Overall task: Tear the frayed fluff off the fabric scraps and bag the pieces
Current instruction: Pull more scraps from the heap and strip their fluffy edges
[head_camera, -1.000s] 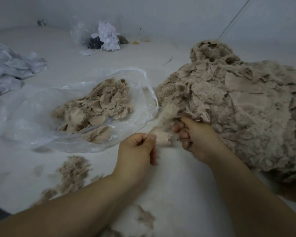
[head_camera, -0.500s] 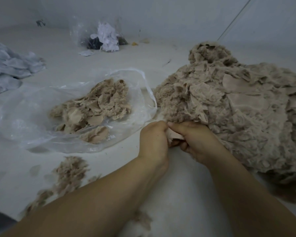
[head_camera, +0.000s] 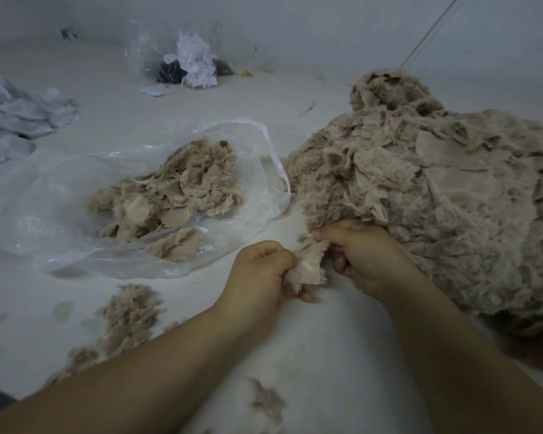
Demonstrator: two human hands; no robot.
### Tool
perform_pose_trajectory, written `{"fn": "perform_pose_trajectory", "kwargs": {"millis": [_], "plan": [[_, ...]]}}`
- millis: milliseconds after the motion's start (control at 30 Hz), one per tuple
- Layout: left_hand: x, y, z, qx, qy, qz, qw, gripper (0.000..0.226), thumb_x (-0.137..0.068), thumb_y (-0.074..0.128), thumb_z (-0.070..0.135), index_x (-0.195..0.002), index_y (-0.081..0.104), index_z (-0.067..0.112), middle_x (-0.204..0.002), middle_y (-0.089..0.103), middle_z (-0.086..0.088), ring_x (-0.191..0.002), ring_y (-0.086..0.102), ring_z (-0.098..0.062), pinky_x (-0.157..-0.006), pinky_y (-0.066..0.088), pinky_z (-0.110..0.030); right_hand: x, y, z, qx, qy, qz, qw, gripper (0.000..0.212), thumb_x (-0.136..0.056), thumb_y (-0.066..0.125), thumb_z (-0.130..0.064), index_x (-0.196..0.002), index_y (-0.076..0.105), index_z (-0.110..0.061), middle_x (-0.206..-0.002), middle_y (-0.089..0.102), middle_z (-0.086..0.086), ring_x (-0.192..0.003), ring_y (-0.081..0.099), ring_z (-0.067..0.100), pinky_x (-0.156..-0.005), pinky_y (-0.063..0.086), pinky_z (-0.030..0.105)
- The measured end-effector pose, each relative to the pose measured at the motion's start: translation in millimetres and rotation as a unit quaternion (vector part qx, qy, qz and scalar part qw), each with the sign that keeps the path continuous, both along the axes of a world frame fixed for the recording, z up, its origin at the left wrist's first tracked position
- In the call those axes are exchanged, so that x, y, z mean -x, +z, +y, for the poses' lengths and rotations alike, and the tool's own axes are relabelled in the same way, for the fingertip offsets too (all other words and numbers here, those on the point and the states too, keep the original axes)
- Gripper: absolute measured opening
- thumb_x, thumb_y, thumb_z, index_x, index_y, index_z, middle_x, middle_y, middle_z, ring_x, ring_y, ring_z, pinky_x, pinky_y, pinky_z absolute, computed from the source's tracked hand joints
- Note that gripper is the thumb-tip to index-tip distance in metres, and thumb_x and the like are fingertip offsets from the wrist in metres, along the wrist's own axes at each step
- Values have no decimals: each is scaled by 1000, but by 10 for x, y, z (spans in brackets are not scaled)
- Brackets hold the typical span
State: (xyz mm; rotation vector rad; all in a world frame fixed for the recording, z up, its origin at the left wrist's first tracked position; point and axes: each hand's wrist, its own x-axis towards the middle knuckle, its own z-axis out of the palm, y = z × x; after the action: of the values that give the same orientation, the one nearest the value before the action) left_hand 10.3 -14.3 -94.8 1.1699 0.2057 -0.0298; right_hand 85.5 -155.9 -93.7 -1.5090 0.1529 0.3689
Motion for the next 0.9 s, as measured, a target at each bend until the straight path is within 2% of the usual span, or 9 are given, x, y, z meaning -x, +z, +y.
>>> {"fn": "perform_pose_trajectory", "kwargs": {"millis": [133,233,333,400,500,600,667,800,900], "plan": [[-17,90,-2,-46,-37,12,998,29,-61,53,-7,-42,40,10,-48,42,-14,-42,43,-26,-45,41,-29,-10,-20,1,2,-16,-5,1000,29,-85,69,-8,-63,53,-18,-49,41,-2,-42,31,8,-37,26,19],[37,125,57,-30,-47,0,998,23,-48,47,-4,-40,33,12,-43,38,-11,-39,37,-23,-44,32,-27,-20,-32,1,12,-22,-7,1000,31,-85,69,-10,-64,49,-21,-46,38,-6,-44,26,9,-40,20,20],[-27,136,115,-87,-33,-9,996,30,-63,54,-4,-42,42,13,-44,45,-14,-38,41,-25,-42,34,-26,-2,-9,-4,37,35,-26,998,10,-85,67,-8,-77,62,-6,-47,45,-1,-40,28,8,-35,21,18],[-126,152,116,-109,-12,-6,994,40,-79,57,-9,-47,48,13,-48,50,-13,-41,48,-25,-41,42,-27,10,16,5,27,40,-24,999,8,-86,66,-10,-79,62,-8,-45,40,-4,-38,28,6,-35,24,18],[-203,187,89,-107,-10,-2,994,37,-87,56,-10,-56,48,10,-55,52,-12,-46,55,-25,-45,49,-30,28,67,2,-8,13,2,1000,27,-85,71,-35,-65,60,-21,-44,38,-9,-38,30,5,-36,27,19],[-194,203,88,-86,-24,-12,996,36,-86,54,-11,-58,49,10,-56,55,-11,-49,57,-24,-47,51,-31,70,98,-9,4,60,-26,998,41,-69,76,-61,-55,64,-24,-48,38,-9,-42,31,5,-40,27,20],[-173,212,83,-59,-31,-16,998,30,-86,54,-12,-62,49,7,-63,56,-16,-55,61,-25,-50,52,-32,96,97,-13,24,107,-50,993,37,-64,76,-58,-56,68,-22,-47,42,-7,-40,33,5,-39,28,19],[-124,182,82,-56,-26,30,998,24,-85,54,-10,-70,50,7,-74,55,-18,-60,61,-29,-58,57,-42,60,47,-39,13,106,-61,992,19,-69,80,-29,-65,68,-15,-57,52,5,-41,35,8,-37,30,18],[-131,182,74,-94,-12,67,993,16,-87,64,4,-83,50,9,-75,58,-17,-64,64,-31,-59,59,-46,71,67,-52,33,127,-64,989,25,-56,81,-36,-64,71,-15,-62,56,9,-44,36,9,-38,30,18]]}}
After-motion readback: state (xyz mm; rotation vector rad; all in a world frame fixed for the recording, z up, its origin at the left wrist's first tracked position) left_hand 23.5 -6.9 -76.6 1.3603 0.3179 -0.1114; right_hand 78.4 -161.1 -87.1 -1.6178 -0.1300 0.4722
